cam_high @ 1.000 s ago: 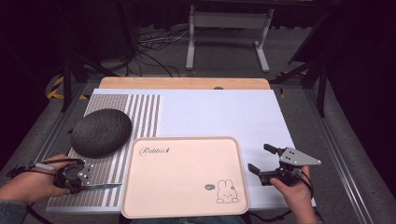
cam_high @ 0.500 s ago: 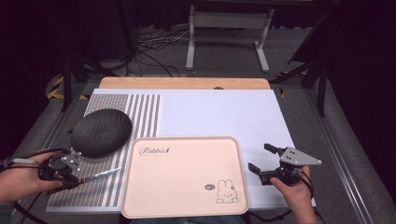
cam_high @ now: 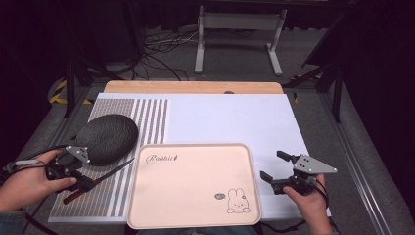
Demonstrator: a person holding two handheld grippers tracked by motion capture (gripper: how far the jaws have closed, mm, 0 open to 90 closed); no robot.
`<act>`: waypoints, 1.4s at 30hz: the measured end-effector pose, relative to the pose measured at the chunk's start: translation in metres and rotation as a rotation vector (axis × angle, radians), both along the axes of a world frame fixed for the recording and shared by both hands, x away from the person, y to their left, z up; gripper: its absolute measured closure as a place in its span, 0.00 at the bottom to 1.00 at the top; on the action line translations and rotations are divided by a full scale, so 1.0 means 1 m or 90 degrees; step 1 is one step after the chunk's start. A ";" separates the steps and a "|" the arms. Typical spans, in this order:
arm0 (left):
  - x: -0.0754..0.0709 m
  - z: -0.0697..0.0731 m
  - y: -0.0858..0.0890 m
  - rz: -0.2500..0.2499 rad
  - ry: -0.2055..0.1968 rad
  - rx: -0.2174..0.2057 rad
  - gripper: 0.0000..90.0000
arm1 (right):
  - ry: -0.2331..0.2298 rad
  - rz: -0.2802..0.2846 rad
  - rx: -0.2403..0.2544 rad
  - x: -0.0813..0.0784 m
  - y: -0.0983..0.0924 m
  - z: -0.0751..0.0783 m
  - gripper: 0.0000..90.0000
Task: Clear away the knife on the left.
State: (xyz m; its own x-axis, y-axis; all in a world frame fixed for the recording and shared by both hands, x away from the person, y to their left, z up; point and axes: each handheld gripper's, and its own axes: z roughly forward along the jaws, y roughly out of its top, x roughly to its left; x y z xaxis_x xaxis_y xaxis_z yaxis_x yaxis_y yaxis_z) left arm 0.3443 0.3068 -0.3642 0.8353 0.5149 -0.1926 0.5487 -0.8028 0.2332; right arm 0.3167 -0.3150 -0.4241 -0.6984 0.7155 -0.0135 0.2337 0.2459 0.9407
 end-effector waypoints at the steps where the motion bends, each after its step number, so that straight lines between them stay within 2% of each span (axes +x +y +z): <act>1: 0.000 0.001 -0.005 0.015 0.001 -0.003 0.86 | 0.001 0.000 -0.001 0.000 0.000 0.000 0.05; 3: -0.001 0.003 -0.012 0.018 -0.002 -0.007 0.86 | 0.002 -0.001 -0.003 0.000 0.000 0.000 0.05; 4: -0.002 0.005 -0.016 0.031 0.007 -0.014 0.86 | 0.002 -0.001 -0.003 -0.001 -0.001 0.000 0.05; 8: -0.001 0.009 -0.029 0.067 0.007 -0.034 0.86 | 0.005 -0.001 -0.002 -0.001 -0.001 0.001 0.05; 9: -0.001 0.012 -0.033 0.091 0.014 -0.041 0.86 | 0.007 -0.001 -0.001 -0.001 -0.001 0.001 0.05; 12: 0.000 0.015 -0.041 0.110 0.018 -0.059 0.86 | 0.011 -0.005 -0.008 -0.001 -0.002 0.001 0.05; 17: 0.000 0.018 -0.054 0.142 0.013 -0.058 0.86 | 0.010 -0.004 -0.008 -0.001 -0.002 0.001 0.05; 20: 0.001 0.017 -0.061 0.130 0.011 -0.051 0.86 | 0.010 -0.006 -0.006 -0.001 -0.003 0.001 0.05; 25: 0.004 0.014 -0.075 0.135 0.012 -0.068 0.86 | 0.012 -0.007 -0.009 -0.001 -0.004 0.001 0.05; 29: 0.005 0.010 -0.084 0.144 0.025 -0.085 0.86 | 0.012 -0.008 -0.007 -0.001 -0.005 0.001 0.05; 34: 0.006 0.003 -0.097 0.150 0.036 -0.092 0.86 | 0.014 -0.009 -0.006 -0.001 -0.006 0.000 0.05; 35: 0.005 0.001 -0.101 0.151 0.045 -0.097 0.86 | 0.013 -0.010 -0.003 -0.001 -0.006 0.001 0.05; 42: 0.005 -0.008 -0.118 0.143 0.060 -0.094 0.86 | 0.013 -0.012 -0.002 -0.002 -0.008 0.001 0.05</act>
